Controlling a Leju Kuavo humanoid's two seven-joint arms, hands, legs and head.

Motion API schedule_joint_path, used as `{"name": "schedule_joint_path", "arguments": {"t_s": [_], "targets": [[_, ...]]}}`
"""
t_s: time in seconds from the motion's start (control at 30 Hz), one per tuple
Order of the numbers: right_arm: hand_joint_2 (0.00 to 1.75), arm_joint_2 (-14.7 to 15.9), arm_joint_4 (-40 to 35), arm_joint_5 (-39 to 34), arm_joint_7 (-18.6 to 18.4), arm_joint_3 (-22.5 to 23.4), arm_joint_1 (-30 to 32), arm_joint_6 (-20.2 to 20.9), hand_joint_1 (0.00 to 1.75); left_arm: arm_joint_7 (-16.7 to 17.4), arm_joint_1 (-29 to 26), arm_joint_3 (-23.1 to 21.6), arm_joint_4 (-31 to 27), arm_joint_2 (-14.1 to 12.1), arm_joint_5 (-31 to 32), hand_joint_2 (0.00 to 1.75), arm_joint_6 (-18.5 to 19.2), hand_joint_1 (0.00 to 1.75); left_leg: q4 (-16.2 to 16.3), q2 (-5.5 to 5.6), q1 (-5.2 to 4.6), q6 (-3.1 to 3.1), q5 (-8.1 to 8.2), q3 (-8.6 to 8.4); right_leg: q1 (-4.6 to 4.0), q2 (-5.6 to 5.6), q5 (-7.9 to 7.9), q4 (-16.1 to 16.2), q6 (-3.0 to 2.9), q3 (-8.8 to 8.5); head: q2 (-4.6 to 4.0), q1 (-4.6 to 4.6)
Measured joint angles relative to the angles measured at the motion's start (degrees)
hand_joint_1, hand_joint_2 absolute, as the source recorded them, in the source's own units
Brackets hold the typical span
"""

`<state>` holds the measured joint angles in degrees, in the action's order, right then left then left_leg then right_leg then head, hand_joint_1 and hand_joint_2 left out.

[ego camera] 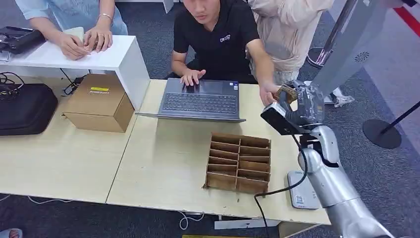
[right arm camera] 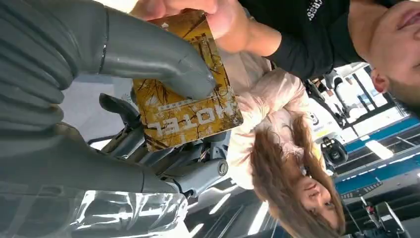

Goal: Pass the card to the sensor for recognition and then transmit it.

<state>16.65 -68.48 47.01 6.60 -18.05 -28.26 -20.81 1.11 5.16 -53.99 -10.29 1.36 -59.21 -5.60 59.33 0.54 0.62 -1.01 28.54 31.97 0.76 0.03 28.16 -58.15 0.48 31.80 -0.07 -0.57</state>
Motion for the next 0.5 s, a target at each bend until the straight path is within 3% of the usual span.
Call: {"name": "schedule_joint_path", "arguments": {"t_s": [0.17,0.37,0.5], "targets": [[1.75,-0.2,-1.5,-1.5,0.7,0.7,0.6,0.0,1.75,0.0,0.0,0.0,0.0,0.0,-0.2,1.75,0.0,0.0,0.0,0.0,0.0,0.0,0.0,0.01,0.0,0.0,0.0,0.0,0.0,0.01,0.0,0.0],[1.75,-0.3,-5.8,-8.1,4.2,3.3,2.0,-1.4,1.75,0.0,-0.1,0.0,0.0,0.0,-1.0,1.75,-0.4,0.0,0.0,0.02,0.0,0.0,0.0,0.02,0.0,-0.02,0.0,0.0,0.0,0.02,0.0,0.02],[1.75,-0.1,-10.4,-16.9,4.9,6.0,4.1,3.1,1.75,0.0,-0.2,-0.1,0.0,0.0,-1.7,1.75,-0.5,0.0,0.0,0.01,0.0,0.0,0.0,0.04,0.0,-0.01,0.0,0.0,0.0,0.07,0.0,0.0]]}}
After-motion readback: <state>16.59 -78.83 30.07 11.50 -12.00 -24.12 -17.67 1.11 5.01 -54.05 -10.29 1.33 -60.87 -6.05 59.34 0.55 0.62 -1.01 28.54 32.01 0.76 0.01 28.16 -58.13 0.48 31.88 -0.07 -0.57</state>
